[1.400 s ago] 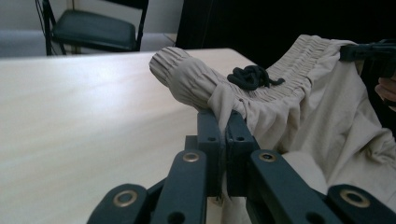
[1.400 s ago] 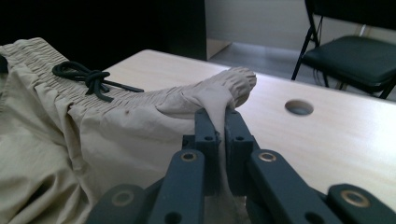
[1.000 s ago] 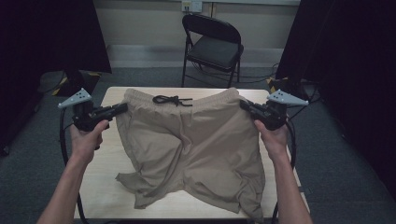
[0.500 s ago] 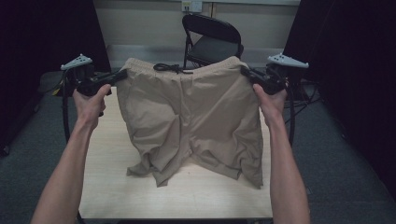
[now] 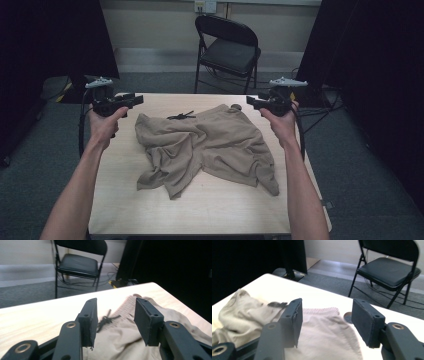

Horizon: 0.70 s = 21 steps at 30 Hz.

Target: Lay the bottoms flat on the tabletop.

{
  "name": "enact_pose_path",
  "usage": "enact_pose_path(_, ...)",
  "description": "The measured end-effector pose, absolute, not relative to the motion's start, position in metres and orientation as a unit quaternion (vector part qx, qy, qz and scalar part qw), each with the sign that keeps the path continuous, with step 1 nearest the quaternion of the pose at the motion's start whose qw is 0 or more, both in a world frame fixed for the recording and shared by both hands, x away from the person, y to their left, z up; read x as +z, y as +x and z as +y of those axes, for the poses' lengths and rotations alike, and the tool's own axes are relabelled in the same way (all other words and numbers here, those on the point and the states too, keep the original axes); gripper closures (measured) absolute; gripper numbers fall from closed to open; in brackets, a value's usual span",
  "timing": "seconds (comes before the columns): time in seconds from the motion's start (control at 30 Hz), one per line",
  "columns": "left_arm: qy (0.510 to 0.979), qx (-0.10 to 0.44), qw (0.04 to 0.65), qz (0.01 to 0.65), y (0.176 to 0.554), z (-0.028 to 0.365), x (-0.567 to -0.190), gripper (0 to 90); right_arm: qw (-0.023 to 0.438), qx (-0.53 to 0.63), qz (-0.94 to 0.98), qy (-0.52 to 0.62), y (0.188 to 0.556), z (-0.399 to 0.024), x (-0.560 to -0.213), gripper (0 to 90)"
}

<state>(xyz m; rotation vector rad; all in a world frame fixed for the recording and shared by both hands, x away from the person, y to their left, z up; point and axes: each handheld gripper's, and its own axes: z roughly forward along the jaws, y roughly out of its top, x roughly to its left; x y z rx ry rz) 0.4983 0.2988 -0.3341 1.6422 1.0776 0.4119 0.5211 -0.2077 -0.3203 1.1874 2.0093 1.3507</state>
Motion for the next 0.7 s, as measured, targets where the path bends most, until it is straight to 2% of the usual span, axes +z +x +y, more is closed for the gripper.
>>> enact_pose_path(0.23, 0.712, 0.137, 0.549, 0.417, 0.477, 0.291, -0.349, 53.2, 0.198, 0.507, 0.74, 0.396, 0.492, -0.185, -0.336, 36.4)
enact_pose_path(0.47, 0.744, 0.128, 0.532, 0.383, 0.447, 0.278, -0.365, 51.6, 0.168, 0.505, 0.76, 0.372, 0.469, -0.161, -0.362, 35.5)
enact_pose_path(0.6, 0.751, 0.118, 0.53, 0.376, 0.43, 0.276, -0.381, 52.4, 0.147, 0.495, 0.78, 0.352, 0.452, -0.14, -0.38, 40.1)
enact_pose_path(0.63, 0.752, 0.109, 0.53, 0.377, 0.422, 0.275, -0.391, 52.5, 0.137, 0.498, 0.785, 0.341, 0.444, -0.13, -0.386, 45.7)
enact_pose_path(0.67, 0.752, 0.109, 0.53, 0.377, 0.422, 0.275, -0.391, 52.5, 0.137, 0.498, 0.785, 0.341, 0.444, -0.13, -0.386, 45.7)
enact_pose_path(0.7, 0.756, 0.105, 0.526, 0.375, 0.418, 0.274, -0.397, 52.1, 0.124, 0.497, 0.795, 0.324, 0.434, -0.118, -0.392, 51.2)
